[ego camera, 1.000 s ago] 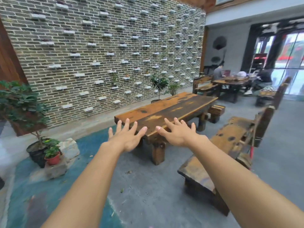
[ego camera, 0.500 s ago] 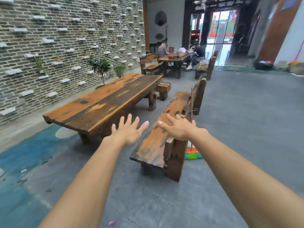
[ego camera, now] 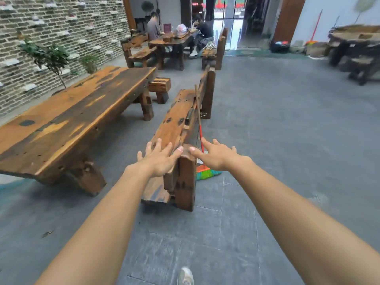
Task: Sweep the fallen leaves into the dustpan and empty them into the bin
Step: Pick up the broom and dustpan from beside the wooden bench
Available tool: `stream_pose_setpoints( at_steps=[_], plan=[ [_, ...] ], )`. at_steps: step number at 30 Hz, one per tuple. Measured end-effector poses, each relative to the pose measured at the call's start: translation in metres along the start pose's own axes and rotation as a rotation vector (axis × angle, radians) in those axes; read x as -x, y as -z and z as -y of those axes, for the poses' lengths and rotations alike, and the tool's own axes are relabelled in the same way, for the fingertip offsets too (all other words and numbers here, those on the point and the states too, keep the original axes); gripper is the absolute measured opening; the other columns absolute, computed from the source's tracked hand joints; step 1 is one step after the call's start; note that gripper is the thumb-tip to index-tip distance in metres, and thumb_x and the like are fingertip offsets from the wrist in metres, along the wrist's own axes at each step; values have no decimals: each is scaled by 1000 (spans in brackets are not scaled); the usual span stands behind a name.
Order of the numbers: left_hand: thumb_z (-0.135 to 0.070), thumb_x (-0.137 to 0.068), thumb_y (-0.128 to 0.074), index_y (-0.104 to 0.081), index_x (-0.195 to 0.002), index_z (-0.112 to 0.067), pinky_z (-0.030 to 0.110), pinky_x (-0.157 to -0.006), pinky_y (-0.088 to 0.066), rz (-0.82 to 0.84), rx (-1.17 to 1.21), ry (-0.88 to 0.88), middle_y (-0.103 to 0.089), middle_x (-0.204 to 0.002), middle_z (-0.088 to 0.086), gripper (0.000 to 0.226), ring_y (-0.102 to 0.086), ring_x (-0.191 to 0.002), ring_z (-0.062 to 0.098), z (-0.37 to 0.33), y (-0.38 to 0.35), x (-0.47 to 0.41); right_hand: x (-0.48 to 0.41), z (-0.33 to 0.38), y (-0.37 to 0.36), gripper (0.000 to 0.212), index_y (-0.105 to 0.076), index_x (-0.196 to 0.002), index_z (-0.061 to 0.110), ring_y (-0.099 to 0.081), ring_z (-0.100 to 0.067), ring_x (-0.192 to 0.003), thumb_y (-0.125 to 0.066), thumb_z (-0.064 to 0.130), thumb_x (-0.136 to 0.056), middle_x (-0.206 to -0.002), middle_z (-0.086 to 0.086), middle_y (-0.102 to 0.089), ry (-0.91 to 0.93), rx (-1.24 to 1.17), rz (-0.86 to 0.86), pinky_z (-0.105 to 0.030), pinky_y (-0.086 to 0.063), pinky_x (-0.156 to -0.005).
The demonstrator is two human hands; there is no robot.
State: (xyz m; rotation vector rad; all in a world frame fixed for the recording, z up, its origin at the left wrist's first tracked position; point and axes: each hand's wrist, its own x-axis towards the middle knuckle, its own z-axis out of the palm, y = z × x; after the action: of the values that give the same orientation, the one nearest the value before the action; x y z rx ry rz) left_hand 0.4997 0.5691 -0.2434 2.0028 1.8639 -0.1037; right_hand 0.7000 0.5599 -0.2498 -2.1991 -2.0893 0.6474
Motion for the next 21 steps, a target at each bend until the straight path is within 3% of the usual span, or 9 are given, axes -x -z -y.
stream_pose_setpoints(
  at_steps=[8, 11, 21],
  plan=[
    [-82, -80, -7, -7, -151, -43, 58, -117, 9, 71, -8, -91, 16, -162, -5, 82, 19, -148, 27, -44, 3, -128, -113, -46, 18, 96, -10, -155, 32, -15, -32, -149, -14, 88, -77, -162, -11, -14, -85, -20, 24, -64, -6, -114],
    [-82, -80, -8, -6, -152, -43, 58, -117, 9, 99, -43, -124, 15, -162, -4, 81, 19, -147, 29, -51, -3, -137, -122, -57, 16, 100, -10, -156, 28, -15, -29, -149, -16, 89, -76, -162, -10, -16, -94, -32, 33, -61, -12, -116],
    [-81, -82, -11, -9, -152, -42, 58, -118, 4, 200, -66, -118, 12, -163, -5, 80, 13, -149, 29, -107, 21, -323, -279, -112, 63, 104, -20, -154, 21, -26, -34, -145, -21, 88, -75, -158, -13, -28, -166, -142, 89, -53, -26, -115]
  ],
)
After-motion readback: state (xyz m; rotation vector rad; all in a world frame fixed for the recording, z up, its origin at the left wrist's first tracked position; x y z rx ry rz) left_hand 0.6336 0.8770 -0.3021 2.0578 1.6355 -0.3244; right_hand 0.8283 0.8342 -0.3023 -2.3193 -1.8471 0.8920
